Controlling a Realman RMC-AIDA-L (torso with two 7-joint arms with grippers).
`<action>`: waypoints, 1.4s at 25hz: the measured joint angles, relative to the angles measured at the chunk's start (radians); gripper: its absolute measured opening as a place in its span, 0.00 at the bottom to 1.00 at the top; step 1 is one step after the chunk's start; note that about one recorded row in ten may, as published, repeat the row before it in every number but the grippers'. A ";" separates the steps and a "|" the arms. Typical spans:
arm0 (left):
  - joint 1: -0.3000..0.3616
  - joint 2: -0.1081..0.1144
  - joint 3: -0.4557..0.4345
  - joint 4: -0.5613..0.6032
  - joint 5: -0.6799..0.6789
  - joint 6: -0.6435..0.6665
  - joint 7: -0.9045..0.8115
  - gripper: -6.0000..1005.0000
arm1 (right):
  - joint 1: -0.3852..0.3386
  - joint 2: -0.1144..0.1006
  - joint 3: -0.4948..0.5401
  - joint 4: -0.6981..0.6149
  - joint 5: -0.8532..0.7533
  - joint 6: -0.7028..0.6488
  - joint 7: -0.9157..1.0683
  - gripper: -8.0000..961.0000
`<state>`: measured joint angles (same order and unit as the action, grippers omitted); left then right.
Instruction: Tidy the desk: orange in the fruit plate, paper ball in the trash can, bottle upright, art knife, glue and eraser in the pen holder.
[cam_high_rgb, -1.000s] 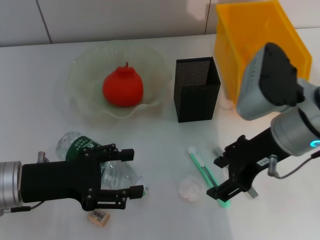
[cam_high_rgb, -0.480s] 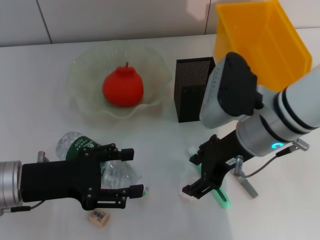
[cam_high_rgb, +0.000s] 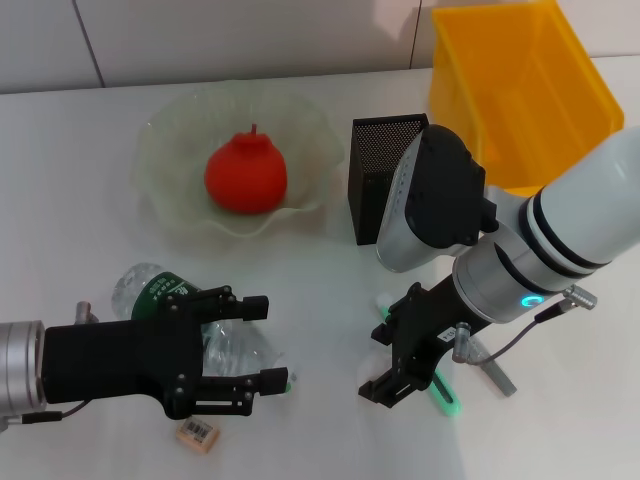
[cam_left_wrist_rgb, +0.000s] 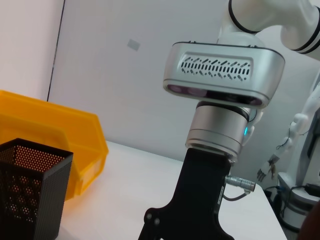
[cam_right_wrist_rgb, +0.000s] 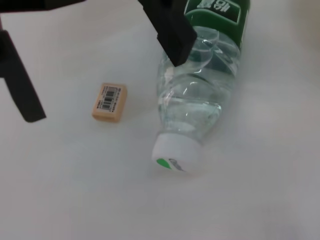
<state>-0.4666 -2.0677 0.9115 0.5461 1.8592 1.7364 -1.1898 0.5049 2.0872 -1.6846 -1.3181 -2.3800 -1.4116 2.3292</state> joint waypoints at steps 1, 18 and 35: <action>0.000 0.000 0.000 0.000 0.000 0.000 0.000 0.84 | 0.006 0.000 0.001 0.011 0.000 0.001 0.000 0.80; -0.005 0.001 -0.004 0.008 0.000 0.000 0.000 0.84 | 0.001 -0.003 0.133 -0.135 0.041 -0.123 0.017 0.40; -0.006 -0.002 -0.002 0.010 0.000 0.002 0.008 0.84 | -0.067 -0.012 0.661 -0.267 -0.010 0.100 -0.081 0.40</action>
<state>-0.4723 -2.0694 0.9094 0.5559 1.8591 1.7382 -1.1815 0.4380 2.0757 -1.0238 -1.5848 -2.3899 -1.3113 2.2480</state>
